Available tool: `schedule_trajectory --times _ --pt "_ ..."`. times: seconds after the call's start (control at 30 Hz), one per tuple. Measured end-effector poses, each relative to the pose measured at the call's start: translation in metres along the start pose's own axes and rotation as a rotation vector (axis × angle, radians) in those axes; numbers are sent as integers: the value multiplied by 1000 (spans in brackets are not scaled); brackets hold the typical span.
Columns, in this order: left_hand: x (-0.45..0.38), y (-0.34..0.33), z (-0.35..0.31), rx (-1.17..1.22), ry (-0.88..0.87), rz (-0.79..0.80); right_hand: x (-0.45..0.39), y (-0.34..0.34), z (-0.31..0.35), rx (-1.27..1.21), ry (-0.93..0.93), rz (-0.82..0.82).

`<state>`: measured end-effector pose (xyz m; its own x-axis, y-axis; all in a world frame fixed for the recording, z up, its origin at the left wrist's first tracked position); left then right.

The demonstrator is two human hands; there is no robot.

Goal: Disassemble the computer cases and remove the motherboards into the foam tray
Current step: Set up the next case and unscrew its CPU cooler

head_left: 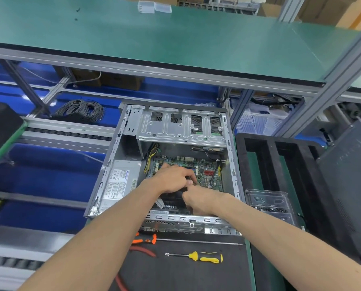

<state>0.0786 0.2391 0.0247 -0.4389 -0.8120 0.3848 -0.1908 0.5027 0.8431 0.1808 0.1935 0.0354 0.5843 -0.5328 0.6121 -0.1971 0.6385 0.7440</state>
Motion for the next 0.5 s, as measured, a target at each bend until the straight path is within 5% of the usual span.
schedule_trajectory --times 0.5 --pt "1 1 4 53 -1 2 4 1 3 11 55 -28"
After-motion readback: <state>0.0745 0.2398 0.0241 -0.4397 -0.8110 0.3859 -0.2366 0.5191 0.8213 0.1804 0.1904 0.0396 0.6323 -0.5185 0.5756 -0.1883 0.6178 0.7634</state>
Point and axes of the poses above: each hand's wrist, its own x-axis away from the middle knuckle, its own y-axis out of the back of the hand, z = x × y, the point moved 3 cm from there along -x, towards the middle knuckle, and after that the axes turned 7 degrees about -x, right-handed, at the moved point
